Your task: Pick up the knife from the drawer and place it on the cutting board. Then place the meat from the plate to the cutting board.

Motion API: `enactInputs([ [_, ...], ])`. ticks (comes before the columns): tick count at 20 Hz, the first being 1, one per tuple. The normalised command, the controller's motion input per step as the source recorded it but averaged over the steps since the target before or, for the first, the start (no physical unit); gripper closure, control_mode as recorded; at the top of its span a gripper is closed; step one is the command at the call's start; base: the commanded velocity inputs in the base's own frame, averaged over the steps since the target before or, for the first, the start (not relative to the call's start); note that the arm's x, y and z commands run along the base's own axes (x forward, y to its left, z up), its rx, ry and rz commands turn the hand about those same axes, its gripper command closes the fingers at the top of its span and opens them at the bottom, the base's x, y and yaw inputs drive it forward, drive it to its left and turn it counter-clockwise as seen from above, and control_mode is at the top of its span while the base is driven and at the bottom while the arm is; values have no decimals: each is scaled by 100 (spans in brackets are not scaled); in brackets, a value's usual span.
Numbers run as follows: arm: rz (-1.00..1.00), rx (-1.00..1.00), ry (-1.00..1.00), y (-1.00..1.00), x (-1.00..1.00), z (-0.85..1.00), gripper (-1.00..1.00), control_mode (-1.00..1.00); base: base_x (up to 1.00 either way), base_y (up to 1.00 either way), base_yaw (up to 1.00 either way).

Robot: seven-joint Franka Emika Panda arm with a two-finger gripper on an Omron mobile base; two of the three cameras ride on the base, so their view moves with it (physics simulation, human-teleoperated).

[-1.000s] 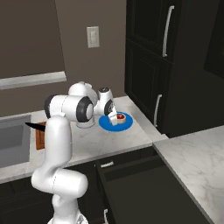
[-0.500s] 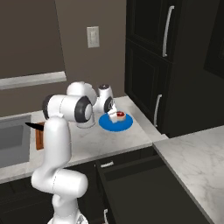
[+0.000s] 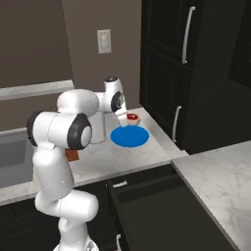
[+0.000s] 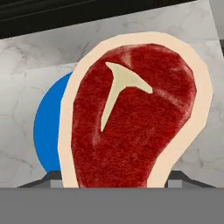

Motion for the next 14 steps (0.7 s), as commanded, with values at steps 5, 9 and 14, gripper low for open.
enactInputs([
  [5,0,0,0,13,-93,93,100,-100,0,0,0],
  [9,2,0,0,14,-100,42,100,-100,0,0,0],
  [14,9,0,-4,47,-96,25,100,-100,0,0,0],
])
